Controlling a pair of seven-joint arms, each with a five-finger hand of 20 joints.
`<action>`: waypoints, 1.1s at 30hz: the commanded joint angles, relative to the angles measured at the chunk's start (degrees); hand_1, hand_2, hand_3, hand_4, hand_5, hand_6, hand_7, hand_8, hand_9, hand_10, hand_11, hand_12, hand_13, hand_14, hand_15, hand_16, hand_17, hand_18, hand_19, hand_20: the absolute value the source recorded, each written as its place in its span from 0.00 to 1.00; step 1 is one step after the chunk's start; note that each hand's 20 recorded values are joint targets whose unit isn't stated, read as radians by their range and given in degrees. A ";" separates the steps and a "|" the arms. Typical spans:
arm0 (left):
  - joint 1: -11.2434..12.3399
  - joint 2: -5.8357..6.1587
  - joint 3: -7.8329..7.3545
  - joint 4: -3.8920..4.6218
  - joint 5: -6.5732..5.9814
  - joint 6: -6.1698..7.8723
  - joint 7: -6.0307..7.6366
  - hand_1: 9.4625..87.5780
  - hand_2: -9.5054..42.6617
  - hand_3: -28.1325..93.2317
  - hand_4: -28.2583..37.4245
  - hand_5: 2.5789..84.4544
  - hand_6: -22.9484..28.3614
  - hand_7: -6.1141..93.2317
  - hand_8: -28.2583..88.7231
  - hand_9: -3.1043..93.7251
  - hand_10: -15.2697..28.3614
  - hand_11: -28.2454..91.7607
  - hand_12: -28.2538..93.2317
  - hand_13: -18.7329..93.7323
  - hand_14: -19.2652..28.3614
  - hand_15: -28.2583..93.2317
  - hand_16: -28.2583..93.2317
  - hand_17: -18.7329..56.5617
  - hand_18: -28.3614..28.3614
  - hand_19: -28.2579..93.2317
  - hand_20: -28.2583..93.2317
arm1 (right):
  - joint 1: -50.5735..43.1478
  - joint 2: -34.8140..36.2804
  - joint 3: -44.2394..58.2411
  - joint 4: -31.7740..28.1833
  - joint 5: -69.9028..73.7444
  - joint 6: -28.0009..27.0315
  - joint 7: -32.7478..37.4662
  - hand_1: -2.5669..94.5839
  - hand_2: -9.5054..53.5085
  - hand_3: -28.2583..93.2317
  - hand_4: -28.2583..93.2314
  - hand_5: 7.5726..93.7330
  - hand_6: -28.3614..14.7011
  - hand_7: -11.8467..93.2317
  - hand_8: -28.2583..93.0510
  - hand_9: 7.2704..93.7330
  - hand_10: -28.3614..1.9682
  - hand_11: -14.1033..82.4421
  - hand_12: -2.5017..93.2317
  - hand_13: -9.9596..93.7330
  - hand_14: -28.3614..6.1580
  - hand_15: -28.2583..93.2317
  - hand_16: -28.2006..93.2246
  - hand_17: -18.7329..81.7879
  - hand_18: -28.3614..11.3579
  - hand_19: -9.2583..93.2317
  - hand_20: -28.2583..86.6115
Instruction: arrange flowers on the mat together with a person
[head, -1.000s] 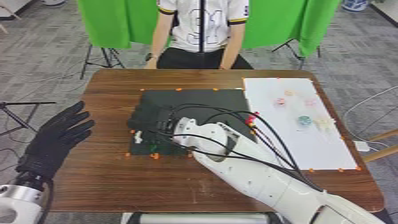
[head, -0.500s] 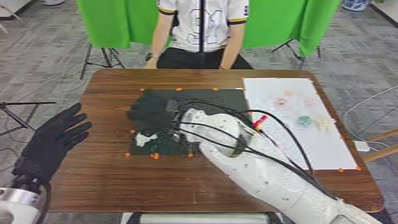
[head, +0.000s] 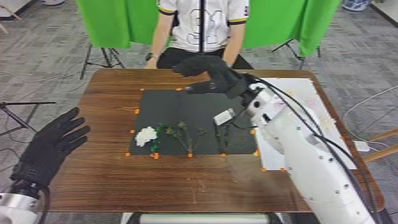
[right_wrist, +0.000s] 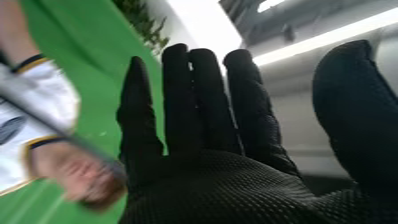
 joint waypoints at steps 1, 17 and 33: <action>0.62 -1.12 0.38 -0.40 -0.02 -0.10 0.02 0.22 0.10 0.81 0.06 0.34 0.50 0.21 0.18 0.30 0.60 0.35 0.39 0.36 0.70 0.41 0.27 0.14 0.88 0.58 0.31 | -13.74 7.40 12.33 -2.70 27.42 -0.91 6.30 0.25 0.14 0.93 0.04 0.38 0.53 0.32 0.15 0.39 0.48 0.36 0.31 0.43 0.51 0.45 0.47 0.33 0.26 0.57 0.54; -0.43 -2.61 0.75 -0.36 -0.22 0.34 0.12 0.21 0.10 0.81 0.05 0.34 0.50 0.20 0.18 0.30 0.60 0.35 0.39 0.36 0.70 0.41 0.27 0.14 0.88 0.58 0.31 | -35.48 5.70 25.14 -11.74 49.25 6.25 13.33 0.23 0.11 0.91 0.05 0.35 0.51 0.24 0.17 0.35 0.47 0.25 0.29 0.41 0.47 0.34 0.51 0.32 0.24 0.50 0.50; -1.53 -2.98 0.19 -0.40 -0.05 -0.47 0.54 0.21 0.10 0.81 0.05 0.34 0.50 0.21 0.18 0.30 0.60 0.35 0.39 0.36 0.71 0.41 0.27 0.14 0.88 0.58 0.31 | -46.38 -3.99 32.93 -15.89 45.42 8.40 11.83 0.23 0.09 0.92 0.05 0.35 0.51 0.26 0.17 0.36 0.47 0.28 0.30 0.40 0.49 0.37 0.52 0.30 0.23 0.53 0.51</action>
